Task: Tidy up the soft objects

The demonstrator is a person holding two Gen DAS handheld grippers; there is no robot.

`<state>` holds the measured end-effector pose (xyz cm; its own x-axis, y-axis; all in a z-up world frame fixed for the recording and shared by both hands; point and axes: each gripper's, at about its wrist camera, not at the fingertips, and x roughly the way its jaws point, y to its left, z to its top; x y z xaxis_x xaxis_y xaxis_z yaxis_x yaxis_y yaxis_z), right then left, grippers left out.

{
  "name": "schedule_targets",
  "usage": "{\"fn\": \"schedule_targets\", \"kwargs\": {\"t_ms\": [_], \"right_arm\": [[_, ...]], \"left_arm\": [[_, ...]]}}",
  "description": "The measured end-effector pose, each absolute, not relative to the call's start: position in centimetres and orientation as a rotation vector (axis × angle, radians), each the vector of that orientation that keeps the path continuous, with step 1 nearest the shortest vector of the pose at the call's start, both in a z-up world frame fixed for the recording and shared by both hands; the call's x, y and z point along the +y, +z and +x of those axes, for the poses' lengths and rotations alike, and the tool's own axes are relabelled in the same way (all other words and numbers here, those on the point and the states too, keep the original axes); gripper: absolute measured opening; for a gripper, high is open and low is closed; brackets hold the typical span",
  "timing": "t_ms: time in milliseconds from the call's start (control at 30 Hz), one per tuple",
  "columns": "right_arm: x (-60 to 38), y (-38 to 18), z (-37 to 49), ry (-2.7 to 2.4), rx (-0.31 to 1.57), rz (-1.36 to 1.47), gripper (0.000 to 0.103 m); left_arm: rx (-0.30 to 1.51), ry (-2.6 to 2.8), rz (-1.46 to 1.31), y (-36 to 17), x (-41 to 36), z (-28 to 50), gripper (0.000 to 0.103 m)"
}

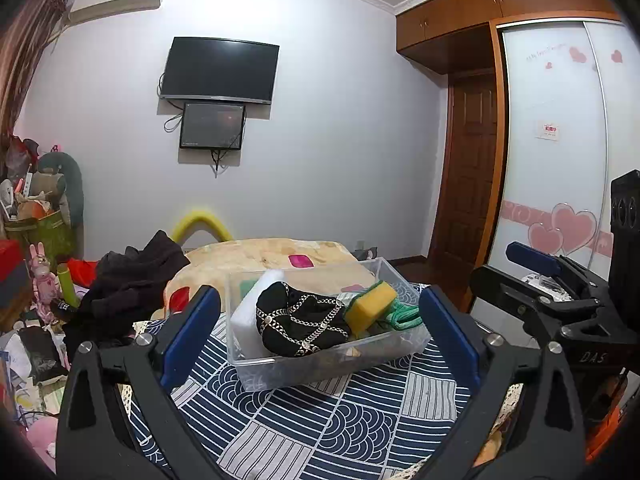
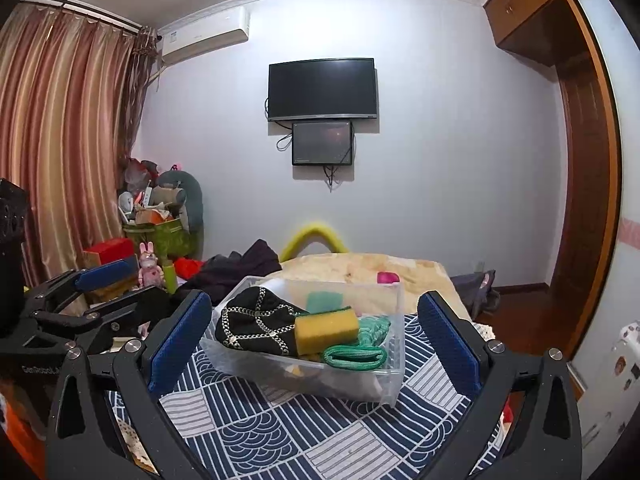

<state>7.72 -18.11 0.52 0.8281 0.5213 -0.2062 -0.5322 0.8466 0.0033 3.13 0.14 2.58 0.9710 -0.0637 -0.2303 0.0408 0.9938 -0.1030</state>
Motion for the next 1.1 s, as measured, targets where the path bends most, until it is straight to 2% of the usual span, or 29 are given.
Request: {"fn": "schedule_targets", "kwargs": {"t_ms": [1100], "right_arm": [[-18.5,0.86,7.44,0.548,0.203,-0.031,0.103]], "left_arm": [[0.26,-0.056,-0.13,2.18,0.64,3.64,0.101]]}}
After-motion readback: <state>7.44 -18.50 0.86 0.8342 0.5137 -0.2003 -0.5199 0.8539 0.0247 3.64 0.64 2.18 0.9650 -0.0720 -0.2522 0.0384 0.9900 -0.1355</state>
